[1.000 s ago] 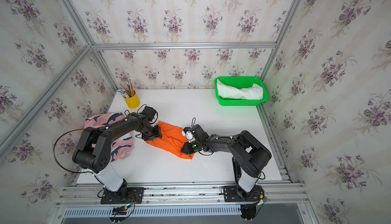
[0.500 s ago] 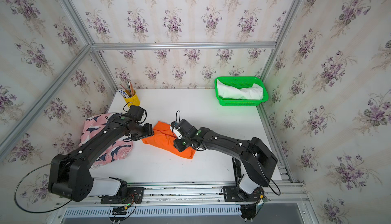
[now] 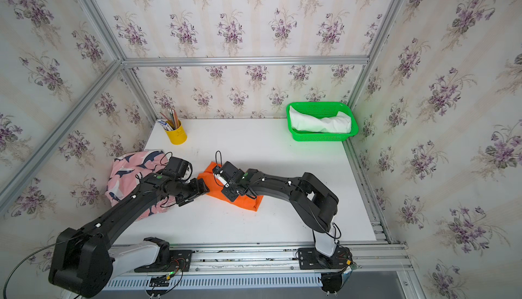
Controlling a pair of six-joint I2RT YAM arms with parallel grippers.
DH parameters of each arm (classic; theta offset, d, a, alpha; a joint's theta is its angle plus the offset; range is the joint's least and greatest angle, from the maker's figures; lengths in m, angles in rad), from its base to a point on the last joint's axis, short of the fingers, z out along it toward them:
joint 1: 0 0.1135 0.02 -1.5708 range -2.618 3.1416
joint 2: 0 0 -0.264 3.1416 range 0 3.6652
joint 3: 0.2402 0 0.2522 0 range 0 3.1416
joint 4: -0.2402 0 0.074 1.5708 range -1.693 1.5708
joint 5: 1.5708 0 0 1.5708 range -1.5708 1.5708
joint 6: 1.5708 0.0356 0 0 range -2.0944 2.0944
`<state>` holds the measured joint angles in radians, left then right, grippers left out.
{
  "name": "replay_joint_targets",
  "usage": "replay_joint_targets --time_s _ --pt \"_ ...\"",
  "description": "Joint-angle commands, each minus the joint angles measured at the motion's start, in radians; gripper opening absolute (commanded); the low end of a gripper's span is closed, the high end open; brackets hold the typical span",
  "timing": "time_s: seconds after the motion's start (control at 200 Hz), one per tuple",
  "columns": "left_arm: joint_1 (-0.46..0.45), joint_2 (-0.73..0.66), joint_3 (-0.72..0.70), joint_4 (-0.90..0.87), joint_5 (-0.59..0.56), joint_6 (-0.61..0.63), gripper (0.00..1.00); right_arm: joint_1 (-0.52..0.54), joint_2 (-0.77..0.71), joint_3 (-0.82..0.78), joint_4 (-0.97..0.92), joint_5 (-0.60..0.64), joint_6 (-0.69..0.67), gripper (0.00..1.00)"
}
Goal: Roll up the shorts
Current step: Roll the shorts at the center of the board.
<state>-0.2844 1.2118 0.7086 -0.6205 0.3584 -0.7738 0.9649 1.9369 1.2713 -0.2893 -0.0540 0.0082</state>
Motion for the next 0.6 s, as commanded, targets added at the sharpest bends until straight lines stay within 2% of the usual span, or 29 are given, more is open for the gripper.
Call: replay_joint_targets --time_s 0.0,0.305,0.435,0.595 --pt "-0.023 0.034 -0.030 0.154 0.047 -0.080 0.88 -0.043 0.045 -0.033 0.022 -0.175 0.051 0.16" --pt "-0.030 0.187 -0.043 0.363 0.005 -0.147 0.92 -0.100 0.065 -0.140 0.044 -0.284 0.088 0.15" --pt "-0.030 0.254 -0.028 0.418 -0.079 -0.159 0.92 -0.106 0.050 -0.176 0.054 -0.353 0.077 0.14" --pt "-0.021 0.304 -0.027 0.467 -0.144 -0.169 0.86 -0.106 0.036 -0.202 0.032 -0.385 0.044 0.14"
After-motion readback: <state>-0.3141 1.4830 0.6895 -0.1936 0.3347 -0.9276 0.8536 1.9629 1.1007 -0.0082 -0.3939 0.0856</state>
